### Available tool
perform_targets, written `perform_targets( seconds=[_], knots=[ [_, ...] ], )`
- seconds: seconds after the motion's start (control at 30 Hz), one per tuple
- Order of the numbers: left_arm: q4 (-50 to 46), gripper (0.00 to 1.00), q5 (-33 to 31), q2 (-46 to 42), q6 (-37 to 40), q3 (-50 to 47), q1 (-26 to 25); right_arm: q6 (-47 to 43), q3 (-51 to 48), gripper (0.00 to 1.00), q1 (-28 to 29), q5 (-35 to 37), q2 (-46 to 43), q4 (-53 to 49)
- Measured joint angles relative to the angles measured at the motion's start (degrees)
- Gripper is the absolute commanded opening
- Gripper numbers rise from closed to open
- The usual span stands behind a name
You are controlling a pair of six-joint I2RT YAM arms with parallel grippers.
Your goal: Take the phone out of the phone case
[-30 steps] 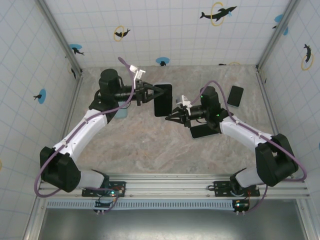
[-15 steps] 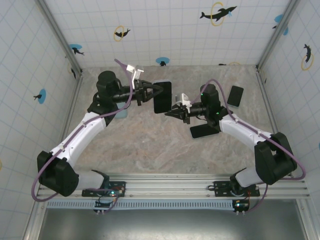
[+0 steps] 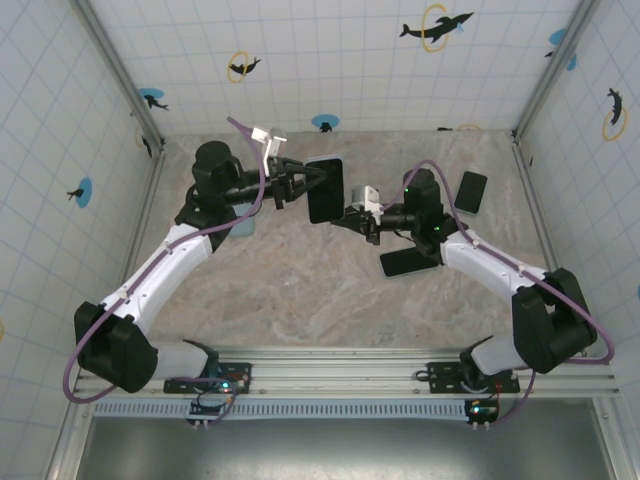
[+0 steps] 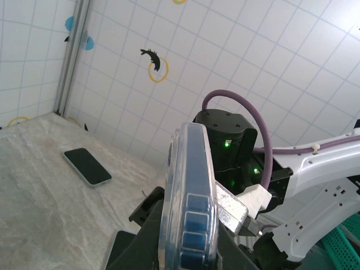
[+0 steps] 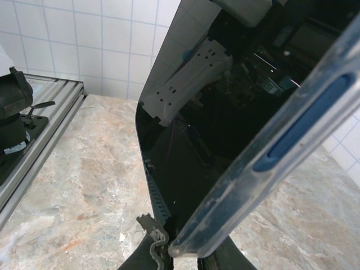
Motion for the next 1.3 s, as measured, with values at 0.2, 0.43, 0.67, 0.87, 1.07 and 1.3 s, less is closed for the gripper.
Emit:
perform_targets(
  seconds=[0.2,0.43,0.67,0.87,1.07,1.3],
  knots=[
    [-0.2,0.00,1.6,-0.2,-3.0,0.2,-0.1,-1.0,-1.4,0.00,-0.2,5.9,-1.0,2.4],
    [-6.2,0.00,7.8,0.7,-8.1,0.2,-2.4,0.3,-1.4,0.00,-1.7,10.9,-2.3,10.6],
    [-5.0,0.00,5.6,0.6,-12.0,-1.1,0.8,4.1,-1.5,0.06,-2.7,10.9,-2.8,11.8],
    [-0.2,0.00,-0.8,0.6,-20.0,-3.3,4.8,15.5,-3.9,0.25,-3.8,11.3,-5.2,12.7],
    [6.5,0.00,-6.8,0.6,-28.3,-5.5,4.9,34.4,-7.8,0.37,-4.1,12.6,-6.6,15.4],
    [14.5,0.00,-11.1,0.6,-36.9,-9.1,4.9,54.0,-9.8,0.38,-3.6,15.3,-7.4,18.6]
  ],
)
